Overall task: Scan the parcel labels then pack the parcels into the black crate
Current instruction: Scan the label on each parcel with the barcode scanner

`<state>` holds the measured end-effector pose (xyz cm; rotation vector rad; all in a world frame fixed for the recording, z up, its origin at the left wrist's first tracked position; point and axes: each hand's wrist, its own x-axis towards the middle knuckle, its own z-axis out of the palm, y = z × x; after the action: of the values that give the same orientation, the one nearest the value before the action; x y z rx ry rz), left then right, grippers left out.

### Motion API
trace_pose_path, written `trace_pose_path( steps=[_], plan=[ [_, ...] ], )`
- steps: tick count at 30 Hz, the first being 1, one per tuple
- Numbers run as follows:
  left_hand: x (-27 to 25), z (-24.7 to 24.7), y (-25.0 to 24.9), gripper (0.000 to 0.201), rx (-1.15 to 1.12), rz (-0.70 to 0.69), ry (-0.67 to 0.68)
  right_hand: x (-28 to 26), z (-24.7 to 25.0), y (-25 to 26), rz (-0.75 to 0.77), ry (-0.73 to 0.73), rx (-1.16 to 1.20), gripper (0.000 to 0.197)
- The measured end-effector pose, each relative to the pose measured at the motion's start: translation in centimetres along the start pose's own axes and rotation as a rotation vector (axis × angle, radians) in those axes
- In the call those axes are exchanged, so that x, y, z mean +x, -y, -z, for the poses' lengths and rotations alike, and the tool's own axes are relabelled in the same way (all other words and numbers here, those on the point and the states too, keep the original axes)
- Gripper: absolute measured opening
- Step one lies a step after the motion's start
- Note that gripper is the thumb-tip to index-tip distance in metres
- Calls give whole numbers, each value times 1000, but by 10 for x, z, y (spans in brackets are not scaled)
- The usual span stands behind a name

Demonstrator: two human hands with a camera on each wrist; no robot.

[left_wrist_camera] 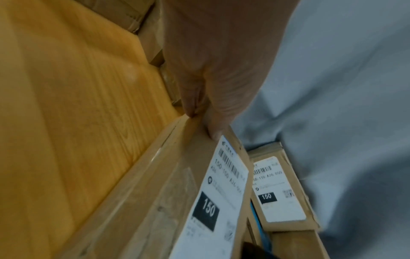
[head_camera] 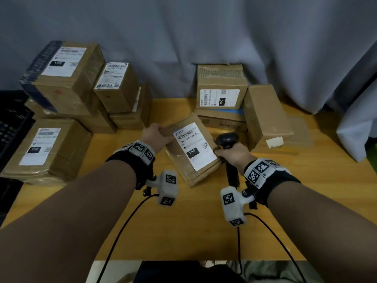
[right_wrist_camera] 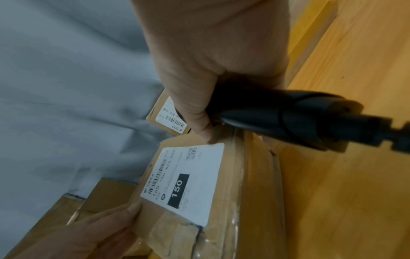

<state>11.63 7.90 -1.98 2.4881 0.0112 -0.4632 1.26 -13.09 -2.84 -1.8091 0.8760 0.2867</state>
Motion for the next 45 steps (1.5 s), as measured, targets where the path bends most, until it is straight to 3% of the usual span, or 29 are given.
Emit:
trace_pose_path(
  steps=[6,10,13,19,24,28,34,38,40,43,45],
  plan=[
    [2,-6,8,53,-371,71,-3,7,-1,-8,-17,1,-16,33],
    [-4,-4,0,55,-570,120,129,8,2,-11,-4,29,58,44],
    [-6,-7,-4,57,-674,136,197,8,2,-14,38,54,90,35],
    [-6,-9,-15,50,-799,119,153,10,6,-11,34,84,191,25],
    [-10,-8,-30,39,-753,-18,30,12,10,9,60,-40,333,39],
    [-11,2,-43,37,-981,71,-62,12,13,19,106,-90,506,44],
    [-15,16,-53,47,-710,-68,199,13,18,23,71,-17,719,41],
    [-9,24,-47,65,-735,2,324,9,21,33,96,6,686,37],
    [-8,27,-46,56,-741,35,368,7,26,38,103,-4,661,41],
    [-11,30,-56,33,-820,43,327,6,36,46,126,-37,663,42],
    [-10,30,-63,31,-871,41,313,5,41,50,140,-40,666,42]
  ],
)
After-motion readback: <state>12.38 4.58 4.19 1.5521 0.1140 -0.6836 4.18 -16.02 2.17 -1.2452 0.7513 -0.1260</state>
